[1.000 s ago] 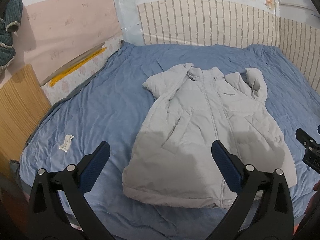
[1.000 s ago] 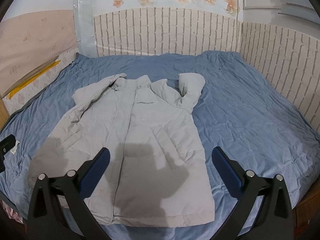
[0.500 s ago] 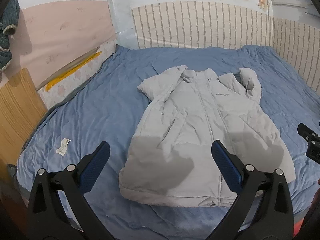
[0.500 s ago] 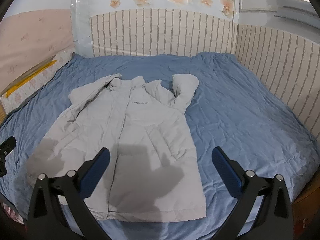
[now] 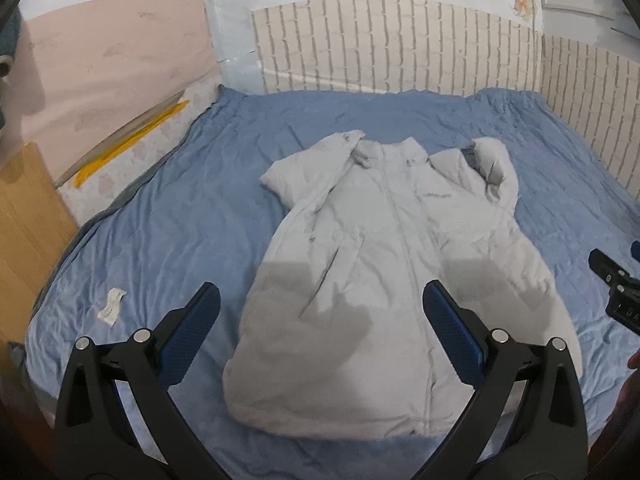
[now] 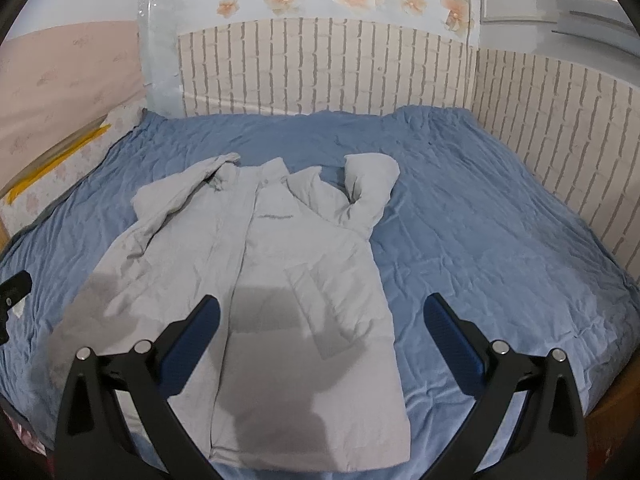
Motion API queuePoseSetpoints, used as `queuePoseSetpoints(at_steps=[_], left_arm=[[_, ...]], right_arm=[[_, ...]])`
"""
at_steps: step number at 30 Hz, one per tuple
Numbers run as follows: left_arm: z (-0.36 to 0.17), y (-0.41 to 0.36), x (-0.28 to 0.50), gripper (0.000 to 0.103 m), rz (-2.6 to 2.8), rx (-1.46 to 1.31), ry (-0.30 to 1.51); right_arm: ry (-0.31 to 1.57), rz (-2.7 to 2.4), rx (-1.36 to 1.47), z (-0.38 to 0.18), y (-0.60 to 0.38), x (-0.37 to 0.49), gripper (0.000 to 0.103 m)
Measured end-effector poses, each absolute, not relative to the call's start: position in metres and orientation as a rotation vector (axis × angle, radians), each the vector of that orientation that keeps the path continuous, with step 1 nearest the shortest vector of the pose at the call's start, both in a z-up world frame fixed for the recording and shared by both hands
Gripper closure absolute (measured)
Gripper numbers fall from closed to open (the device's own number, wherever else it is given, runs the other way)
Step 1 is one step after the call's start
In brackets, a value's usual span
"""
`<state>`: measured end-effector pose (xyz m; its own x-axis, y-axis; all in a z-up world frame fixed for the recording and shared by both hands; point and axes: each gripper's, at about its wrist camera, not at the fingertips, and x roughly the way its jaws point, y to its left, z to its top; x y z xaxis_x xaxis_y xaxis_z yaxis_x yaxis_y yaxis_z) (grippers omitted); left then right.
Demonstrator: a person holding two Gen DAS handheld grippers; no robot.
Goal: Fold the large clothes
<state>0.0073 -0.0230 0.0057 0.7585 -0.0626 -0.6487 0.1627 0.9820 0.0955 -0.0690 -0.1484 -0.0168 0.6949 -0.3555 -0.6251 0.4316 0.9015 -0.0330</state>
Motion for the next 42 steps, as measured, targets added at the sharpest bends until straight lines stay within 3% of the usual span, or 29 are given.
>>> queuePoseSetpoints(at_steps=[22, 34, 42], left_arm=[[0.102, -0.025, 0.176, 0.003, -0.136, 0.139, 0.594], [0.025, -0.038, 0.324, 0.003, -0.148, 0.13, 0.749], [-0.079, -0.067, 0.383, 0.003, -0.182, 0.152, 0.93]], right_arm=[[0.681, -0.543, 0.082, 0.044, -0.24, 0.066, 0.001], [0.748, -0.514, 0.064, -0.015, -0.266, 0.177, 0.002], [0.83, -0.517, 0.096, -0.102, -0.296, 0.227, 0.002]])
